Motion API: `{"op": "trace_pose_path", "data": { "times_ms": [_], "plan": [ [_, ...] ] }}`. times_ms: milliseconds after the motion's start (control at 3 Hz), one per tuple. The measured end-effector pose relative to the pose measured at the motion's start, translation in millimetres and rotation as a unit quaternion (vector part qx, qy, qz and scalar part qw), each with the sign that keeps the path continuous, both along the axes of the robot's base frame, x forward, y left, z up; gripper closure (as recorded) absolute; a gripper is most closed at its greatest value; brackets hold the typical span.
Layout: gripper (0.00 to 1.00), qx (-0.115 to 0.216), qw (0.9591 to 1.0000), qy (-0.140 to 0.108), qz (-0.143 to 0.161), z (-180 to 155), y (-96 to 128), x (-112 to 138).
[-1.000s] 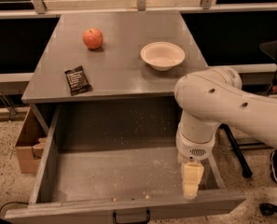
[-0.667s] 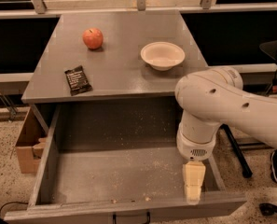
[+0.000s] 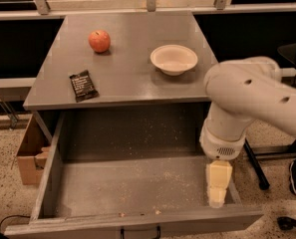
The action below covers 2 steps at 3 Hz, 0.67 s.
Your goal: Open top drawer
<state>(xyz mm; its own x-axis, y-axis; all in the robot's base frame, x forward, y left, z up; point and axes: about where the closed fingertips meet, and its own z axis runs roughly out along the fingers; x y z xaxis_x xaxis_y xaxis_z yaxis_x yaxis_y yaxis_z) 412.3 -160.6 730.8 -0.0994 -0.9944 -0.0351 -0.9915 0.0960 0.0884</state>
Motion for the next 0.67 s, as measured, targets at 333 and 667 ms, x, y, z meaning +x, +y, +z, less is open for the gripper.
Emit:
{"op": "trace_pose_path", "data": {
  "times_ms": [333, 667],
  "plan": [
    [0.00, 0.013, 0.9993, -0.028, -0.019, 60.2, -33.0, 16.6],
    [0.00, 0.018, 0.9959, -0.082, -0.034, 128.8, -57.5, 40.9]
  ]
}}
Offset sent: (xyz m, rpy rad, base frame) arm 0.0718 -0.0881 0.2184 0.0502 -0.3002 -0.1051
